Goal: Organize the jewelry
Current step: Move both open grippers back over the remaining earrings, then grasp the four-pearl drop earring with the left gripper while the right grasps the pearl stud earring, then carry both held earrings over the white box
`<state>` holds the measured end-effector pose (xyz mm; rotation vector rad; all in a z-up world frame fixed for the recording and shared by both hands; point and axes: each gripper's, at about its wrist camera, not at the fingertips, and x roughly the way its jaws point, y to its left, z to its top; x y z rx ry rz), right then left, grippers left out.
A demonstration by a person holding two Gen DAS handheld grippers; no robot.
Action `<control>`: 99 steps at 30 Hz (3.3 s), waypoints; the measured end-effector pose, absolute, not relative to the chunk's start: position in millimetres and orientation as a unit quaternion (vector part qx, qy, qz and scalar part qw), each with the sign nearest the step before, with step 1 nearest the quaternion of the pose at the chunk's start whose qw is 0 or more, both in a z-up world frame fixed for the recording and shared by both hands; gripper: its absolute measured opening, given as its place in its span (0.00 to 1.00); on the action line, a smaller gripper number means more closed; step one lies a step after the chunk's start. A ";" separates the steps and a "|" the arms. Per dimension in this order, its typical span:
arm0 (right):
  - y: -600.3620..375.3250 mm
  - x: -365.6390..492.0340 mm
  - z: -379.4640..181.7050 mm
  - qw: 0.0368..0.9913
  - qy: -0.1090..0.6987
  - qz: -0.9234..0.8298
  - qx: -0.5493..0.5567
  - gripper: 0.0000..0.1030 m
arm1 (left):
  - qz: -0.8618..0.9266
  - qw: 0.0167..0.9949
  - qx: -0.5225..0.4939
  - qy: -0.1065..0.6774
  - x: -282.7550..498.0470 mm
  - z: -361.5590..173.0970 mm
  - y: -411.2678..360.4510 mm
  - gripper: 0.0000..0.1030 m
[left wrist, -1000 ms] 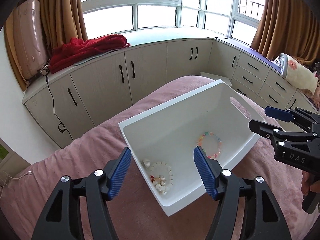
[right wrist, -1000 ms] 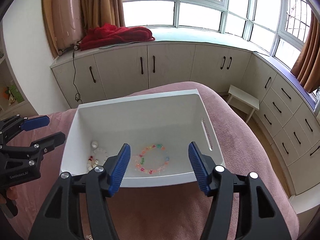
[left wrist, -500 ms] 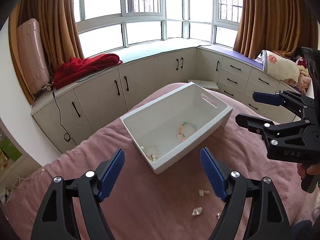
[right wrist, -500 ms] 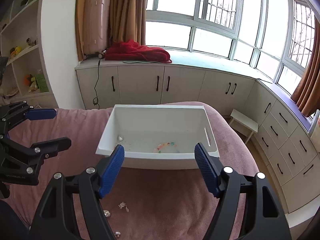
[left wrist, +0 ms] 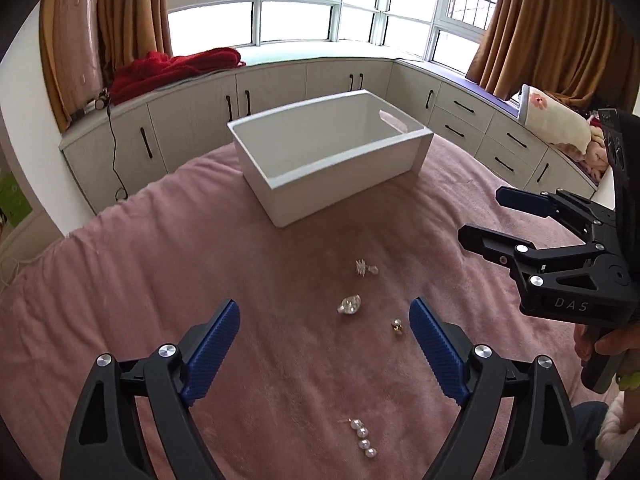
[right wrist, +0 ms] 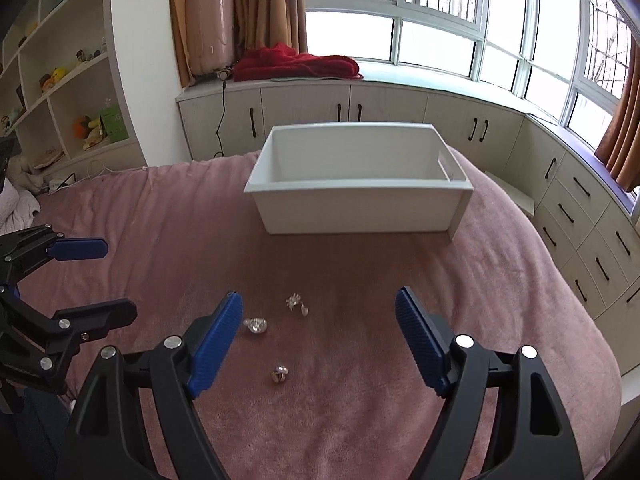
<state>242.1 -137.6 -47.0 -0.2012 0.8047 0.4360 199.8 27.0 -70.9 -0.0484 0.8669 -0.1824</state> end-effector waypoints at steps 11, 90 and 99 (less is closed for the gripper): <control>-127.2 234.7 -115.7 0.869 0.434 0.211 -0.107 0.73 | -0.077 0.845 -0.046 0.527 173.6 -145.9 10.7 0.88; -146.6 283.5 -51.9 0.888 0.388 0.244 -0.037 0.04 | -0.109 0.877 0.031 0.467 232.1 -51.0 32.3 0.16; -134.3 337.4 3.2 0.908 0.337 0.240 -0.061 0.04 | -0.118 0.900 0.081 0.412 303.2 9.0 15.0 0.16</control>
